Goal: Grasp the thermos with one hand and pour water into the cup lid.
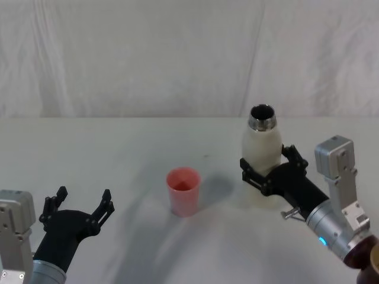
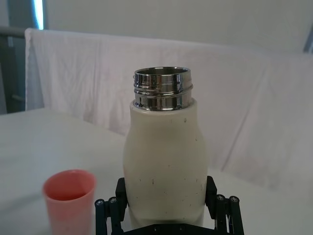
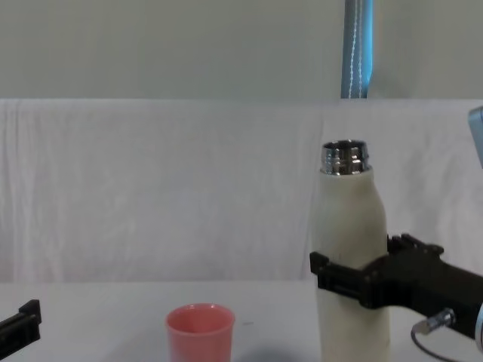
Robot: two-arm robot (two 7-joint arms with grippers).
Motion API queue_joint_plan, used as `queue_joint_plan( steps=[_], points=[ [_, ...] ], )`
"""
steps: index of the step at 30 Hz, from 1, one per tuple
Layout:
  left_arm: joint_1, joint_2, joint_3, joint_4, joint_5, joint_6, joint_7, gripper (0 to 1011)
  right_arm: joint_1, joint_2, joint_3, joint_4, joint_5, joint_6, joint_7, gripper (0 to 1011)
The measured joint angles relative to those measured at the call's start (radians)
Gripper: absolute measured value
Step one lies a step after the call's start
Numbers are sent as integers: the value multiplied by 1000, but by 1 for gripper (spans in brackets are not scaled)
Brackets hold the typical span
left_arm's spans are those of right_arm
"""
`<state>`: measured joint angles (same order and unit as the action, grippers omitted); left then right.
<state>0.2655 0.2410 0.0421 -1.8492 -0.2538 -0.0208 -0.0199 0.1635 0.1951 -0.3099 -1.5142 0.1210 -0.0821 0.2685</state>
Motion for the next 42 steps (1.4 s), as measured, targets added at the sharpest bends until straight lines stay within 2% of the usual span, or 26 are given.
queue_joint_plan(
  steps=[4, 11, 16, 24, 29, 36, 42],
  points=[
    [0, 0, 0, 0, 0, 0, 0, 1001, 51, 17, -8, 40, -32, -31, 16, 957],
    [0, 0, 0, 0, 0, 0, 0, 1001, 132, 26, -31, 115, -84, -85, 32, 957],
    [0, 0, 0, 0, 0, 0, 0, 1001, 181, 40, -65, 162, -168, -146, 29, 957],
    [0, 0, 0, 0, 0, 0, 0, 1001, 201, 70, -110, 184, -292, -213, 7, 957],
    [0, 0, 0, 0, 0, 0, 0, 1001, 207, 86, -138, 190, -379, -228, -21, 956],
    [0, 0, 0, 0, 0, 0, 0, 1001, 222, 92, -169, 206, -457, -233, -38, 957],
    [0, 0, 0, 0, 0, 0, 0, 1001, 244, 93, -192, 233, -498, -248, -43, 957]
  ],
)
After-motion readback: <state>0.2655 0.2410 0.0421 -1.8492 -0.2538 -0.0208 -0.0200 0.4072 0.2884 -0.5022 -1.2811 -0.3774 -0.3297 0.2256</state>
